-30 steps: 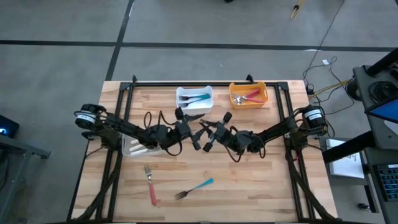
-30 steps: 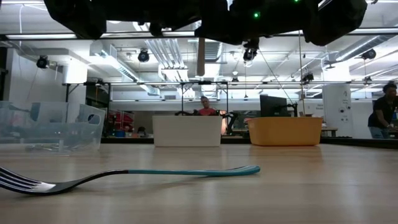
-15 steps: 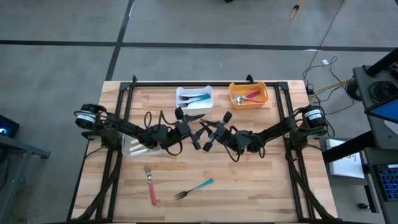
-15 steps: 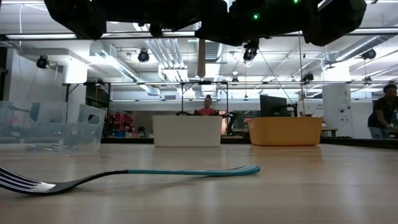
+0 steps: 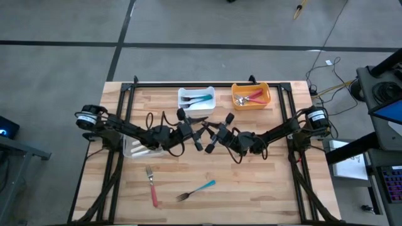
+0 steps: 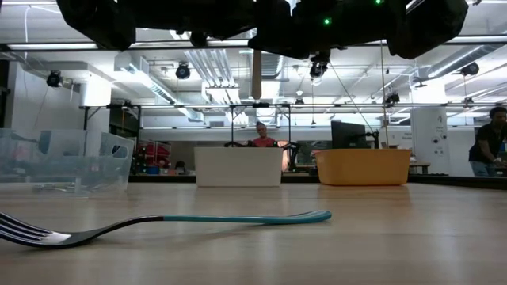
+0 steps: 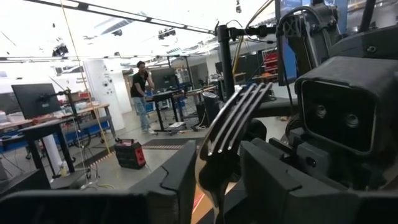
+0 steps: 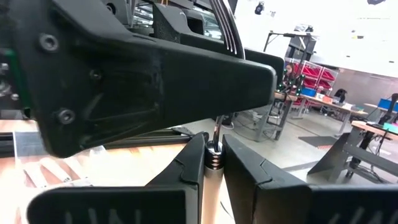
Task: Sort silverware by color (type)
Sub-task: Put the white fork into the transparent bin
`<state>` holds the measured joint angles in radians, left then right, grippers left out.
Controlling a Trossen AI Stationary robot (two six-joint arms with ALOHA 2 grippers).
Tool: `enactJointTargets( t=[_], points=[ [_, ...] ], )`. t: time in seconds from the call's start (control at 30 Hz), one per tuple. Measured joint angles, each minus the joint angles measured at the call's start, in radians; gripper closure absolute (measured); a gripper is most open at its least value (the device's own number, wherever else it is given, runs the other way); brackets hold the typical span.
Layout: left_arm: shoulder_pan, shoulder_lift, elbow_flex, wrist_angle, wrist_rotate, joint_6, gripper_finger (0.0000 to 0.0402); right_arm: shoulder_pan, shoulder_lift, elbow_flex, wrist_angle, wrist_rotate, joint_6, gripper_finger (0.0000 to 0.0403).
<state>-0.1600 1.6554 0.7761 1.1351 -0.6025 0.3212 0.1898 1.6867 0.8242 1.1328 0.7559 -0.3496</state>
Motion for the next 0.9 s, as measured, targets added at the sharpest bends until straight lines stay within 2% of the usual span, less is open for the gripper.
enactJointTargets(
  t=[0.2,0.57,0.77,0.9],
  points=[
    [0.001,0.000,0.000,-0.006,0.000,-0.016,0.0336,0.000,0.000,0.000,0.000,-0.003,0.002,0.0368],
    [0.000,0.000,0.000,-0.013,-0.015,-0.051,0.0395,0.002,0.000,0.000,-0.003,0.004,0.059,0.0334],
    [-0.003,-0.012,0.000,-0.053,-0.016,-0.080,0.0401,0.005,-0.022,0.000,-0.070,0.005,0.141,0.0302],
    [-0.005,-0.066,-0.001,-0.155,-0.016,-0.096,0.0401,0.005,-0.050,0.000,-0.147,0.005,0.163,0.0284]
  ],
)
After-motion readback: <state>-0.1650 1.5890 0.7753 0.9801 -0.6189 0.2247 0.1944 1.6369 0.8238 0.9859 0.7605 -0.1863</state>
